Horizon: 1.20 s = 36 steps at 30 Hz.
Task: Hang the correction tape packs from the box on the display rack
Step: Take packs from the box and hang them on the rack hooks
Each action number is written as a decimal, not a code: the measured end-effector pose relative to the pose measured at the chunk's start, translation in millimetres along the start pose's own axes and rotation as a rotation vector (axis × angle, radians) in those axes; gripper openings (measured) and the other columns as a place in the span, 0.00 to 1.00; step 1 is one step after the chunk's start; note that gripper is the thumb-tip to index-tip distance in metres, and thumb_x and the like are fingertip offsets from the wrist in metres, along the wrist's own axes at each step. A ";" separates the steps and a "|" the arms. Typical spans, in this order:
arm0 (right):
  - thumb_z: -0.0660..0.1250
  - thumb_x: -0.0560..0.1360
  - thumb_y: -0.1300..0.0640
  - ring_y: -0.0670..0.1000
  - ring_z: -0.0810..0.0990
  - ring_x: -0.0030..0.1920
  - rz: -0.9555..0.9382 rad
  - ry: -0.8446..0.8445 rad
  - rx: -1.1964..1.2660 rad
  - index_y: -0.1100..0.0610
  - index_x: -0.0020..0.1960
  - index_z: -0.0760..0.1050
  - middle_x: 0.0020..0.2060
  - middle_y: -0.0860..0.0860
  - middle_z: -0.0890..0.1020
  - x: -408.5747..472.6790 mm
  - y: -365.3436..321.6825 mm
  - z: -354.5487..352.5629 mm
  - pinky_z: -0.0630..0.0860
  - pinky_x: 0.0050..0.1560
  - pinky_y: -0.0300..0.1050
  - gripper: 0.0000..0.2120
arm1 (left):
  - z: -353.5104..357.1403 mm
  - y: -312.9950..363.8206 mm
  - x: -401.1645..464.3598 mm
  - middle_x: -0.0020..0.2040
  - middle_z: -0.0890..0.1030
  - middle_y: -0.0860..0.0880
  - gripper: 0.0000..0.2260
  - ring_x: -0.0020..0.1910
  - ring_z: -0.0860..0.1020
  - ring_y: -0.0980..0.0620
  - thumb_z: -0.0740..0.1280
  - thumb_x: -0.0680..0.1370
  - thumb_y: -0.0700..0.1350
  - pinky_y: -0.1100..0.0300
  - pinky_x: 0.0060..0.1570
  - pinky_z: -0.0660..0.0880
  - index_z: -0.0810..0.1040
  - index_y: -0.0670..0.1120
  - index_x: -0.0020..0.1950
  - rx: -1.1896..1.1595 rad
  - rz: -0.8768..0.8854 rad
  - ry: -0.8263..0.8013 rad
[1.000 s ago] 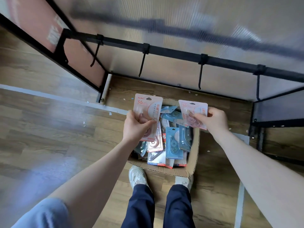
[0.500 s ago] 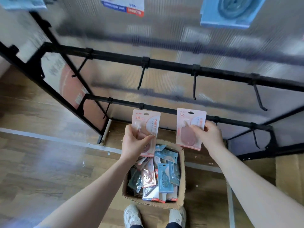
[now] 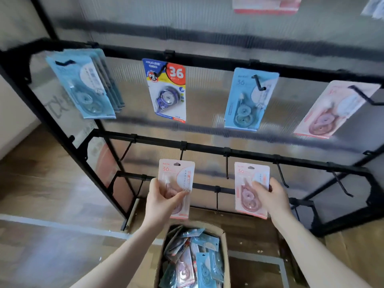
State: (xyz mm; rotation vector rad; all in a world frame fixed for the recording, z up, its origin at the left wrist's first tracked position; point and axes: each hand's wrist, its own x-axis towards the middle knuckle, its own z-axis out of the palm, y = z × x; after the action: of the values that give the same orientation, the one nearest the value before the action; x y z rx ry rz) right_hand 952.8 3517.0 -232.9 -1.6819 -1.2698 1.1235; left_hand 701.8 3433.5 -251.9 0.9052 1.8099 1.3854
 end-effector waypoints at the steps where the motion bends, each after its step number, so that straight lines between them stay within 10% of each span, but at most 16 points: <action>1: 0.65 0.78 0.58 0.41 0.75 0.40 -0.012 0.012 0.014 0.56 0.52 0.72 0.42 0.47 0.77 -1.9 -7.5 -3.3 0.69 0.32 0.37 0.05 | -1.5 6.8 -1.7 0.35 0.70 0.48 0.22 0.30 0.68 0.60 0.80 0.65 0.41 0.67 0.32 0.70 0.65 0.44 0.42 -0.004 0.005 -0.006; 17: 0.66 0.76 0.61 0.52 0.80 0.46 -0.155 0.157 0.232 0.55 0.47 0.76 0.47 0.54 0.82 -28.3 -96.4 -62.7 0.74 0.48 0.47 0.02 | 8.1 92.0 -31.2 0.37 0.74 0.49 0.22 0.33 0.74 0.61 0.80 0.65 0.42 0.65 0.33 0.75 0.66 0.44 0.43 -0.035 0.197 -0.141; 21: 0.66 0.77 0.60 0.46 0.79 0.43 -0.206 0.171 0.241 0.52 0.46 0.75 0.44 0.47 0.81 -36.4 -115.6 -84.7 0.75 0.42 0.43 0.04 | 16.3 117.8 -31.7 0.38 0.74 0.45 0.23 0.36 0.73 0.52 0.80 0.64 0.43 0.55 0.38 0.75 0.68 0.41 0.45 -0.078 0.217 -0.137; 36: 0.65 0.77 0.59 0.43 0.77 0.39 -0.285 0.151 0.333 0.52 0.41 0.73 0.39 0.46 0.80 -16.9 -107.4 -187.1 0.70 0.35 0.38 0.07 | 116.3 180.4 -65.0 0.40 0.77 0.45 0.21 0.35 0.75 0.58 0.79 0.66 0.42 0.64 0.35 0.76 0.68 0.42 0.47 -0.076 0.279 -0.132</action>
State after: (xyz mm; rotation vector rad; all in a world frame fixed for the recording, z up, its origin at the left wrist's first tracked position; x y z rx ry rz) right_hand 1090.8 3517.3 -66.3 -1.2697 -1.1150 0.9559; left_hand 856.0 3472.2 -93.9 1.2140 1.5658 1.5141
